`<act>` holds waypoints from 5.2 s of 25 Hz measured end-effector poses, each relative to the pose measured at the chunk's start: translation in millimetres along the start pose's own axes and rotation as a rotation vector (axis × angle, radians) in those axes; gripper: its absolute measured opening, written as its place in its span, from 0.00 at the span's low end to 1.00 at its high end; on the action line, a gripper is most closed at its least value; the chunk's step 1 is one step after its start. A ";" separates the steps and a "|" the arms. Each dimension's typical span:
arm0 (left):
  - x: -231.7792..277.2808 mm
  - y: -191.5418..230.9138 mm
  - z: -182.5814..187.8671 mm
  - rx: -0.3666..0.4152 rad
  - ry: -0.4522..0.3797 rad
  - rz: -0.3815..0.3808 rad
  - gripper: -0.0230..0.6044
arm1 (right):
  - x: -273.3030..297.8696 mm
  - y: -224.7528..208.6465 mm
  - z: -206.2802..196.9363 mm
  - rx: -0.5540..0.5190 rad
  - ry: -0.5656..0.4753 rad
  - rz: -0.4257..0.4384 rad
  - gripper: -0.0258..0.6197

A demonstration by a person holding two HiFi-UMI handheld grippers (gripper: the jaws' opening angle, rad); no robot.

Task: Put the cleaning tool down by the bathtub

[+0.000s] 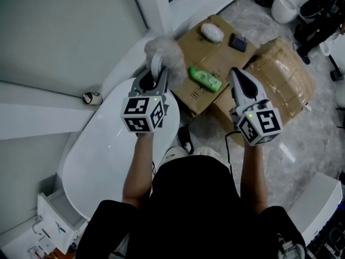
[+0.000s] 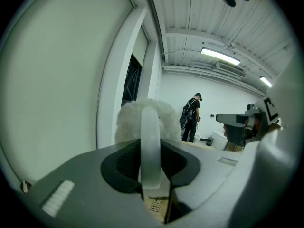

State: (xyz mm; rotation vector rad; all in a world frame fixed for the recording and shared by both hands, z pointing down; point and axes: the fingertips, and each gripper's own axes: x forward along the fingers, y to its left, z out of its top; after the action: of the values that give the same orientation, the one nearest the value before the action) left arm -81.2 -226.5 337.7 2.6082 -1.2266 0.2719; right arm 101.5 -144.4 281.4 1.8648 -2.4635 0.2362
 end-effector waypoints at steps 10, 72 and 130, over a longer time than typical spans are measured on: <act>34.4 31.5 -23.2 -0.039 0.069 0.017 0.17 | 30.1 1.5 -21.9 0.039 0.065 -0.001 0.05; 321.9 121.1 -303.0 -0.093 0.681 0.182 0.18 | 270.9 -146.6 -173.7 0.136 0.423 0.337 0.05; 299.6 127.9 -327.5 -0.002 0.721 0.151 0.18 | 228.9 -126.0 -167.4 0.143 0.403 0.268 0.05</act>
State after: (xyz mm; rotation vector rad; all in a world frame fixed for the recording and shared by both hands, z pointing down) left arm -12.6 -426.0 748.6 2.0891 -1.1265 1.1142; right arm 149.8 -371.3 487.5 1.3488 -2.4448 0.7362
